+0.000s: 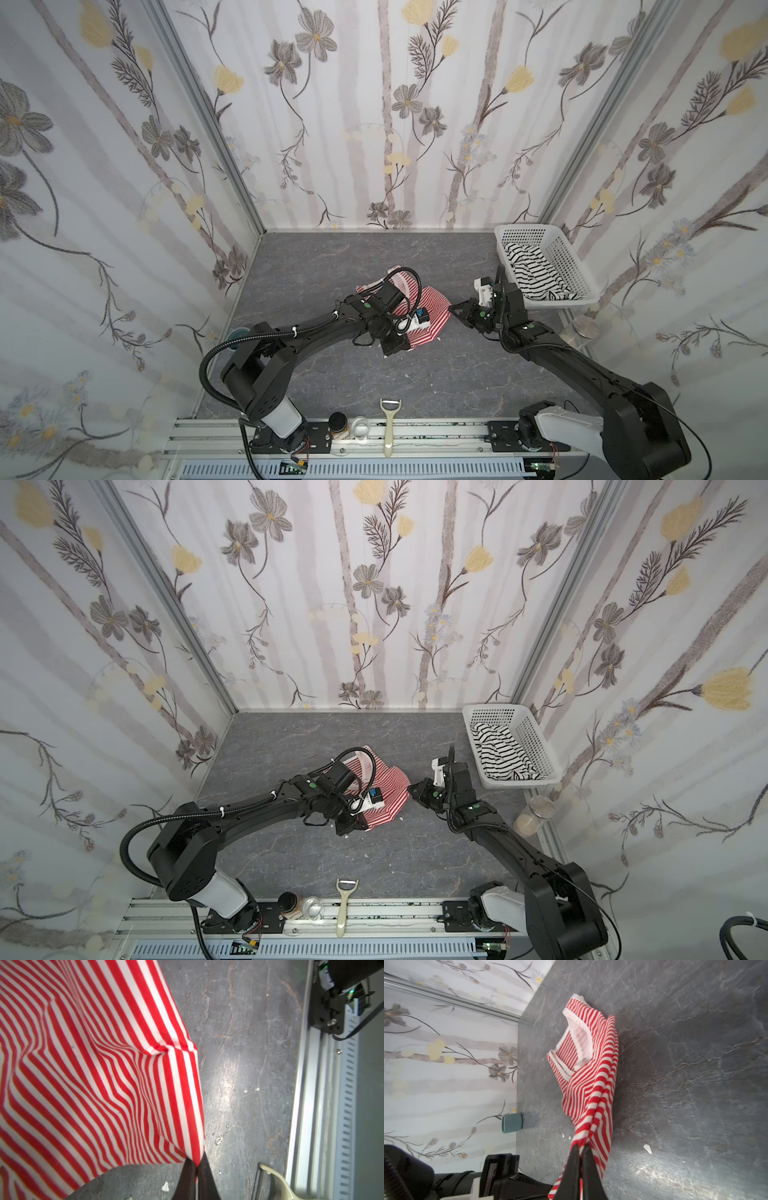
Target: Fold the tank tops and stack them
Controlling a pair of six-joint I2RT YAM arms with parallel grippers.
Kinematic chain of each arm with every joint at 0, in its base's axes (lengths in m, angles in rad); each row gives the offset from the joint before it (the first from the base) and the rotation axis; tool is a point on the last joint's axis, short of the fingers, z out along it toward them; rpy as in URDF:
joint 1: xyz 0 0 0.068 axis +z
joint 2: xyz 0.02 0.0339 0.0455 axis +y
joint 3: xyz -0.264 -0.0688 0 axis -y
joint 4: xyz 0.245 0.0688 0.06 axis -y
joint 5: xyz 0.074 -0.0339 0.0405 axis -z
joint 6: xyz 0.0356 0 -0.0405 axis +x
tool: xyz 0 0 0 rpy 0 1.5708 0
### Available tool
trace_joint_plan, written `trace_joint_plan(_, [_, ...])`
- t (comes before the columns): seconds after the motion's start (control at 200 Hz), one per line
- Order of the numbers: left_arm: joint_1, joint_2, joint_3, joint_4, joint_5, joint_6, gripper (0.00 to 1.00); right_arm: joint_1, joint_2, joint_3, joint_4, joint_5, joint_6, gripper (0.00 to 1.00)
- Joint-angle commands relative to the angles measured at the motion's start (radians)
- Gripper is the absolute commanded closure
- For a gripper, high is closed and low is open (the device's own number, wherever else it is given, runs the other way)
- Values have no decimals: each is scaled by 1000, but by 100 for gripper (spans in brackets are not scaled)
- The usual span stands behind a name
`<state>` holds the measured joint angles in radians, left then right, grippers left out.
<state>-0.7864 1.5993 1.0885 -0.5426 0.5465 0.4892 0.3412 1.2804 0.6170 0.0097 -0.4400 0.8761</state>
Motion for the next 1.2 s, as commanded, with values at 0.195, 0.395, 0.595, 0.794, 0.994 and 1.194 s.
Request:
trace_joint_plan(0.195, [1,-15,139,-135,292,5,100,-19,-61,166,-226,57,-67,100])
trace_joint_plan(0.395, [44,25,199,-135,294,18,100,-26,37,274,-229,47,-96,100])
trace_joint_plan(0.595, [150,120,303,-144,296,55,100,-36,194,408,-231,17,-132,100])
trace_joint_plan(0.794, [274,234,376,-164,314,100,100,-41,472,639,-277,-17,-198,100])
trace_joint_plan(0.994, [366,383,456,-182,306,123,100,-38,792,908,-345,-60,-242,100])
trace_joint_plan(1.194, [435,464,495,-186,308,128,100,-31,980,1091,-374,-83,-240,100])
